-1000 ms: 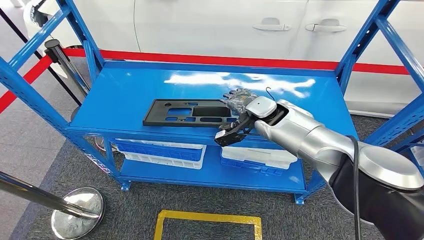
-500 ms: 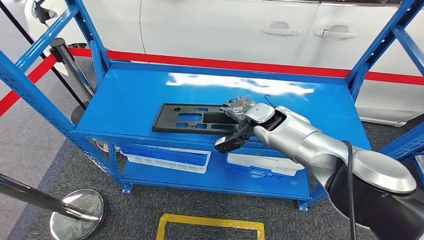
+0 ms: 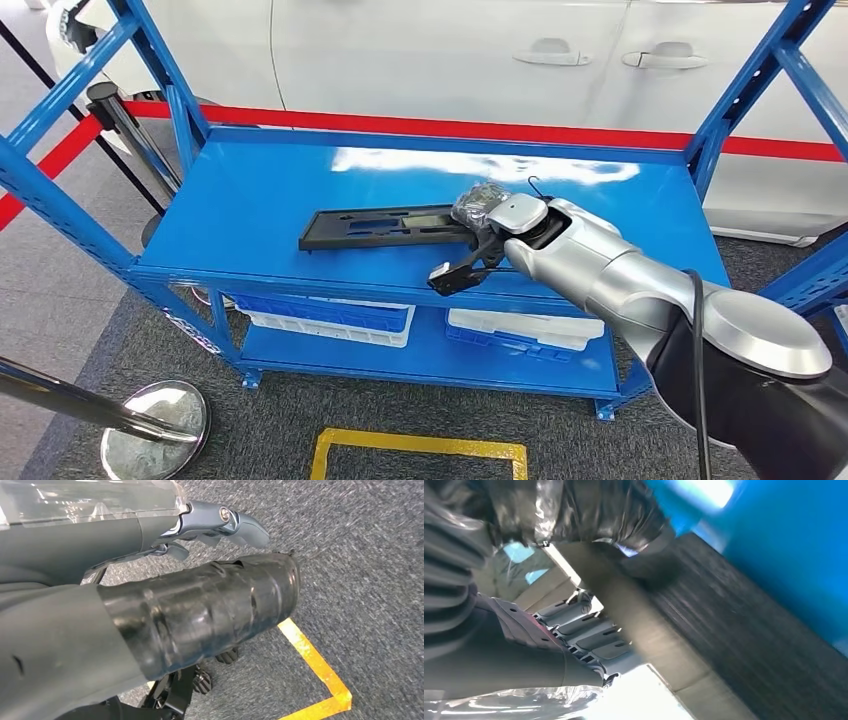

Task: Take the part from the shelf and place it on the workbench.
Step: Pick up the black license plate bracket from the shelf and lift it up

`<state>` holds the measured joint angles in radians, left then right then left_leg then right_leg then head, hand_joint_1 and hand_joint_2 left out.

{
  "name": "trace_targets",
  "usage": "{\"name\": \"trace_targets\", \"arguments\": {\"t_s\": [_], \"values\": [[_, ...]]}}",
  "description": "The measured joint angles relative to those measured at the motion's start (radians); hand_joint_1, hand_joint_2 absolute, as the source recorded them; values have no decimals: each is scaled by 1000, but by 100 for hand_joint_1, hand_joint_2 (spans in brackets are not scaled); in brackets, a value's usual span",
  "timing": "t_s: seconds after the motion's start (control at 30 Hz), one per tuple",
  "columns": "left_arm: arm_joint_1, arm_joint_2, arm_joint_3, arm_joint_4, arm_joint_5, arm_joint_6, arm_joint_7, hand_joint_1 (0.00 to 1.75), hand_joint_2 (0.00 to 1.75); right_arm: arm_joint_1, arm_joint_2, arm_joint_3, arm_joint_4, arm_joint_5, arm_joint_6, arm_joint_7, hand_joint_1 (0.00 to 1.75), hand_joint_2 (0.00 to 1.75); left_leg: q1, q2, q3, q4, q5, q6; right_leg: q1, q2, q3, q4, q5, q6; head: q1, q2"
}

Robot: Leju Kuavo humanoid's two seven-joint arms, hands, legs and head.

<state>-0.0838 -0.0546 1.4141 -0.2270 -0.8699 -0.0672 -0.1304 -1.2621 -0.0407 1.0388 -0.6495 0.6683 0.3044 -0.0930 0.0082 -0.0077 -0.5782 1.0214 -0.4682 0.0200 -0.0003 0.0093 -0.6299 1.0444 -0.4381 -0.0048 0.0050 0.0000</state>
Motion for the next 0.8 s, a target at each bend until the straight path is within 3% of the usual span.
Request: {"name": "trace_targets", "arguments": {"t_s": [0.43,0.63,0.77,0.8], "values": [[0,0,0,0,0,0,-1,0,0,-8,0,0,2,-3,-12,1,175,175,-2,0,2,0,1,-2,-3,0,2,0,1,0,0,0],[1,-1,0,0,4,1,-1,0,0,9,-6,-3,-16,15,-136,54,175,175,-4,0,1,1,1,-2,-3,0,2,0,2,0,0,0],[6,-5,3,0,17,1,-7,0,175,28,-42,-55,-139,99,-269,145,175,175,-5,0,0,2,1,-2,-4,0,0,0,2,0,0,0],[7,-7,4,0,19,1,-12,0,175,29,-57,-80,-189,125,-279,166,175,175,-5,0,0,2,1,-1,-4,0,0,0,2,0,0,0]]}}
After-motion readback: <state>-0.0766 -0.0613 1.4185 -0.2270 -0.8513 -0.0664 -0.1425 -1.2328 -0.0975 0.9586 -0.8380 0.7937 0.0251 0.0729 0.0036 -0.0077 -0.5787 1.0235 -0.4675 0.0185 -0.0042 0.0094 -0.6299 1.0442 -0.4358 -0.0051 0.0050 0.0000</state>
